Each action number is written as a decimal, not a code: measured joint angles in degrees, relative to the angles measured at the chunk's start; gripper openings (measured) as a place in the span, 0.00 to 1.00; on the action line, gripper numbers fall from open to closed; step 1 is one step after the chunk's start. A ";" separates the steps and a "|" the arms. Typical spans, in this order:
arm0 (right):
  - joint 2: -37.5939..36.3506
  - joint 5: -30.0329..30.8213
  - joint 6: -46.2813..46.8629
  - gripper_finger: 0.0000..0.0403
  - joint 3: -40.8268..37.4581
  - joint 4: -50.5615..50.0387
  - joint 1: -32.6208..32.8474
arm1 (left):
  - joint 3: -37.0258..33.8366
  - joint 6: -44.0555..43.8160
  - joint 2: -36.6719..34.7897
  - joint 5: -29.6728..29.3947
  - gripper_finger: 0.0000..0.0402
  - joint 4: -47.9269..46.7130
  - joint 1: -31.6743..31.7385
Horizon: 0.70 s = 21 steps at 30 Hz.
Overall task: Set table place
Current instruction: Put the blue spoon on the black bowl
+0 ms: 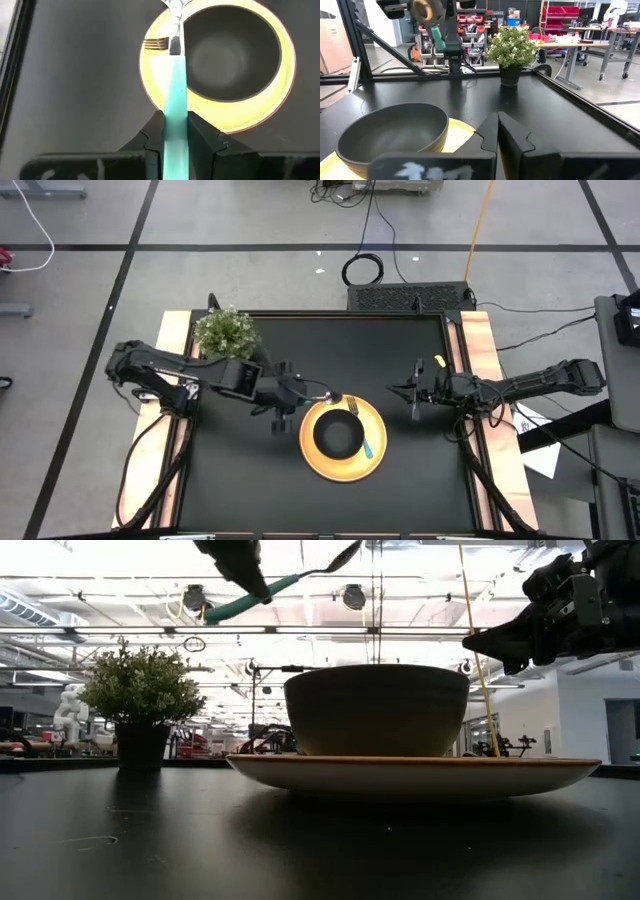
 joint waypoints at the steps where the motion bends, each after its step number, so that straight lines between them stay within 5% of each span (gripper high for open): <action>1: 0.04 0.00 0.00 0.00 -0.01 0.27 0.01 | 2.01 0.49 1.50 0.03 0.14 -1.90 -0.03; 13: 0.17 0.00 0.17 0.00 -0.01 0.31 -0.01 | 20.81 7.85 21.41 2.22 0.14 -22.44 -0.06; 21: 0.22 0.00 0.09 0.00 0.00 0.12 -0.01 | 23.76 8.69 24.75 0.83 0.14 -24.61 -0.17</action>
